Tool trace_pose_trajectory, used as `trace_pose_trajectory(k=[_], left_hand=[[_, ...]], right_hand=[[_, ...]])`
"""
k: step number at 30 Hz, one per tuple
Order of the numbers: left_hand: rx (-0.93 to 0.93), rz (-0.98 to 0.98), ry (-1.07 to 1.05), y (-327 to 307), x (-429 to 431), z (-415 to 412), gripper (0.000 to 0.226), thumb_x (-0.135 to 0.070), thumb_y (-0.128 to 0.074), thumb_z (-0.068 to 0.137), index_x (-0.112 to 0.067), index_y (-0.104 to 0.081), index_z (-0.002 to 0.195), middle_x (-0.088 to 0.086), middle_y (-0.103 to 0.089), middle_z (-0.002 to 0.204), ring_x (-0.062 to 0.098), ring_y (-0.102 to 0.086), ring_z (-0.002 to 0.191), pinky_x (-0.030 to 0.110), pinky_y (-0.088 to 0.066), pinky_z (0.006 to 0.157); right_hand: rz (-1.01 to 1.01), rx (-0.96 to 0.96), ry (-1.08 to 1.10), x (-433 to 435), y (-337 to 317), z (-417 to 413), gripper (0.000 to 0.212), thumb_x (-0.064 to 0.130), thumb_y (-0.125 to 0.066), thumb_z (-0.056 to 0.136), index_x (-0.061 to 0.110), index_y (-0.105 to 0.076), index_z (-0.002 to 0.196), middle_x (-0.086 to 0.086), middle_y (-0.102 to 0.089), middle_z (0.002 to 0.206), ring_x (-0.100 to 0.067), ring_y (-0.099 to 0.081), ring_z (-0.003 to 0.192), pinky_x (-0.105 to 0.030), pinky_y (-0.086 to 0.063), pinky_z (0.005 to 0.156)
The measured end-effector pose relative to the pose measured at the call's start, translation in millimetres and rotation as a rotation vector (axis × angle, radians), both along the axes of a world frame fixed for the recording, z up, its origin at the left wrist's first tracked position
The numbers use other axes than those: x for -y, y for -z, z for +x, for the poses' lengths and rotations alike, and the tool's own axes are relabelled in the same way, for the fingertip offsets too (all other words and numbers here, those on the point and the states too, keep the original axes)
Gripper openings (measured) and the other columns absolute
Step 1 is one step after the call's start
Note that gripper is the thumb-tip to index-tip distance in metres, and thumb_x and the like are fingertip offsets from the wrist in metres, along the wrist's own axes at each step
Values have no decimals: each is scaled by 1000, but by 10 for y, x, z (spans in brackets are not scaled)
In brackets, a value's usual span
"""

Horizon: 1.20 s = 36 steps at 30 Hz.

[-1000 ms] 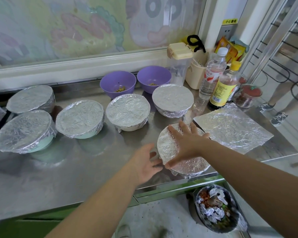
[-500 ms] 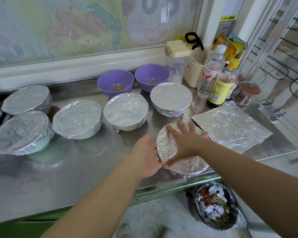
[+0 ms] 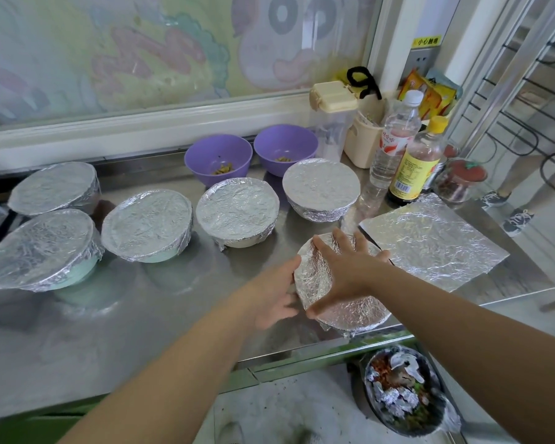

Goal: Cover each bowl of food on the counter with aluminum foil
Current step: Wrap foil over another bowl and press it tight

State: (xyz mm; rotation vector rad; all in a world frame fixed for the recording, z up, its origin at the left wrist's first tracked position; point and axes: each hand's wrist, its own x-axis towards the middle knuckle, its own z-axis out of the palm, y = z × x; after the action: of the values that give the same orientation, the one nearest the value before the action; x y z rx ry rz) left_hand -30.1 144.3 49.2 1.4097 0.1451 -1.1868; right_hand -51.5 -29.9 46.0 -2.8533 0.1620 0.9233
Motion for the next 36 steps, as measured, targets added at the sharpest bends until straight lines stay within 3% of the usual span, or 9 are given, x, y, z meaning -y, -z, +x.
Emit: trace_pose_trajectory(k=[3,5,9,13,17,22,25,28,36], left_hand=[[60,124,55,-131,-59,167,41,-51,-67,68,-24,-60,98,-4,-55,108,14,-51,82,31,-43,83],[171,172,-32,-62,30,219,22,-40,-66,75,-23,-60,87,-5,-56,100,15,-51,88,30,-41,81],[173,-16,-174,128,256,183,30,-19,-47,102,-8,-58,127,11,-72,112,17,-67,98,27,-51,78],[98,-4,-180,173,261,215,29,-23,-48,102,-9,-68,119,4,-75,106,18,-66,102,36,-46,100],[129,52,-145,190,245,305,24,-22,-50,98,-9,-68,109,3,-70,91,12,-66,71,25,-50,68],[435,218,-73,295,361,430,53,-26,-49,95,-21,-43,148,-4,-48,146,14,-52,127,27,-40,106],[609,274,-52,340,435,381,38,-19,-39,104,-22,-56,138,17,-67,114,34,-64,95,32,-53,78],[660,307,-40,470,474,388,35,-23,-39,104,-23,-62,131,3,-56,69,24,-52,65,35,-42,67],[563,263,-28,307,437,460,37,-18,-40,103,-18,-56,137,3,-67,99,12,-61,81,17,-50,71]], right_hand=[[1,0,3,7,-1,-14,151,92,-71,45,46,26,152,0,34,163,-43,27,148,-86,-2,104],[2,5,3,12,6,-25,151,93,-70,45,47,26,152,0,35,163,-42,28,148,-86,-2,104],[9,8,12,5,23,-30,151,92,-71,45,47,26,152,1,36,162,-42,29,148,-86,-1,103],[3,2,16,-12,16,-24,152,93,-71,44,46,26,152,1,36,162,-42,29,148,-86,-2,104],[1,5,24,-4,22,-27,152,93,-70,44,46,26,152,1,36,162,-41,30,148,-86,-2,104],[2,4,26,-7,26,-35,152,95,-69,44,47,27,151,1,35,162,-41,30,148,-86,-2,104],[-6,0,22,-11,25,-35,151,95,-68,45,46,29,151,1,36,162,-42,29,148,-86,-2,104],[-11,-2,27,-15,34,-46,153,95,-67,44,44,31,151,1,37,162,-42,29,148,-86,-2,104],[19,-20,165,-57,40,-87,150,100,-59,46,42,31,150,-1,41,158,-44,29,148,-85,-5,106]])
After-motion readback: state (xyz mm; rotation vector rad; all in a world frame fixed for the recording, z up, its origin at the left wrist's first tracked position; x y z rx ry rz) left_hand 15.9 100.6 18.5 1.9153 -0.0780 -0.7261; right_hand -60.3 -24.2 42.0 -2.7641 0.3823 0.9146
